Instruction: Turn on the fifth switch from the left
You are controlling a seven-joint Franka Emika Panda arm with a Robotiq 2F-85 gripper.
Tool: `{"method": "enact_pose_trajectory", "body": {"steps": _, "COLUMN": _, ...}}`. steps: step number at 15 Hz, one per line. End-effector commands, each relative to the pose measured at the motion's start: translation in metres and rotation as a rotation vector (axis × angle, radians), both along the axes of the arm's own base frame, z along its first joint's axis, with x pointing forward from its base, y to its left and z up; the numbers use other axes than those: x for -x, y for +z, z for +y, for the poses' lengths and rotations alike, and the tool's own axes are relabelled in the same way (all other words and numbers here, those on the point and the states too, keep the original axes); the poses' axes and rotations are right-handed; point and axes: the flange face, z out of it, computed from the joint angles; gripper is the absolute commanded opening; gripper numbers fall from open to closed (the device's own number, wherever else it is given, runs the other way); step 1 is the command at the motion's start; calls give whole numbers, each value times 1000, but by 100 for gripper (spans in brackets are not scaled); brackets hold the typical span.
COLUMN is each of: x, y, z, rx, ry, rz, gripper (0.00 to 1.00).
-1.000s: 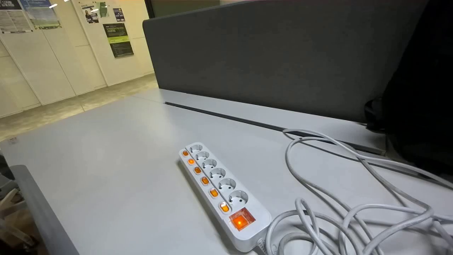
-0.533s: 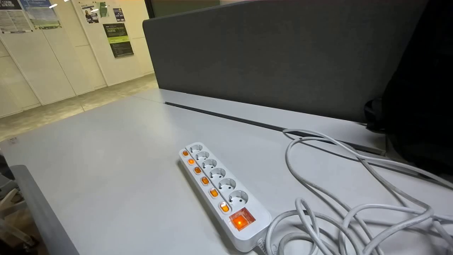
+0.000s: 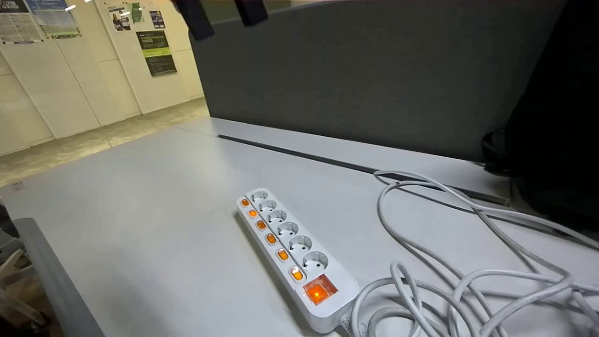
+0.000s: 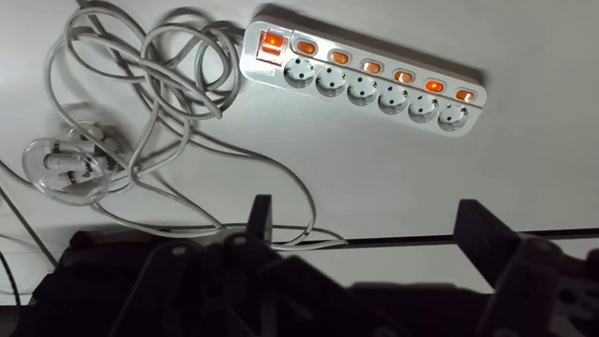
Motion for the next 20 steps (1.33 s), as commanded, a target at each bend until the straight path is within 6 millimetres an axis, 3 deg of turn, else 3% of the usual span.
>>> {"method": "enact_pose_trajectory", "body": {"steps": 1, "x": -17, "y": -44, "z": 15, "rx": -18, "ry": -21, "rz": 39, "gripper": 100}}
{"method": "enact_pose_trajectory", "body": {"steps": 3, "x": -22, "y": -68, "z": 21, "rx": -14, "ry": -20, "rz": 73, "gripper": 100}}
{"method": "enact_pose_trajectory", "body": {"steps": 4, "x": -25, "y": -79, "z": 23, "rx": -12, "ry": -26, "rz": 91, "gripper": 75}}
{"method": "enact_pose_trajectory", "body": {"steps": 5, "x": -26, "y": -88, "z": 24, "rx": -11, "ry": -29, "rz": 107, "gripper": 75}}
{"method": "enact_pose_trajectory", "body": {"steps": 11, "x": -31, "y": -129, "z": 18, "rx": 3, "ry": -114, "rz": 124, "gripper": 31}}
{"method": "enact_pose_trajectory", "body": {"steps": 15, "x": -33, "y": -134, "z": 10, "rx": 12, "ry": -141, "rz": 114, "gripper": 5}}
{"method": "enact_pose_trajectory", "body": {"steps": 17, "x": -32, "y": -134, "z": 4, "rx": 12, "ry": -155, "rz": 121, "gripper": 0}}
{"method": "enact_pose_trajectory", "body": {"steps": 18, "x": -29, "y": -138, "z": 9, "rx": 1, "ry": -117, "rz": 129, "gripper": 9}}
{"method": "enact_pose_trajectory", "body": {"steps": 20, "x": -29, "y": -138, "z": 5, "rx": 0, "ry": -125, "rz": 128, "gripper": 1}}
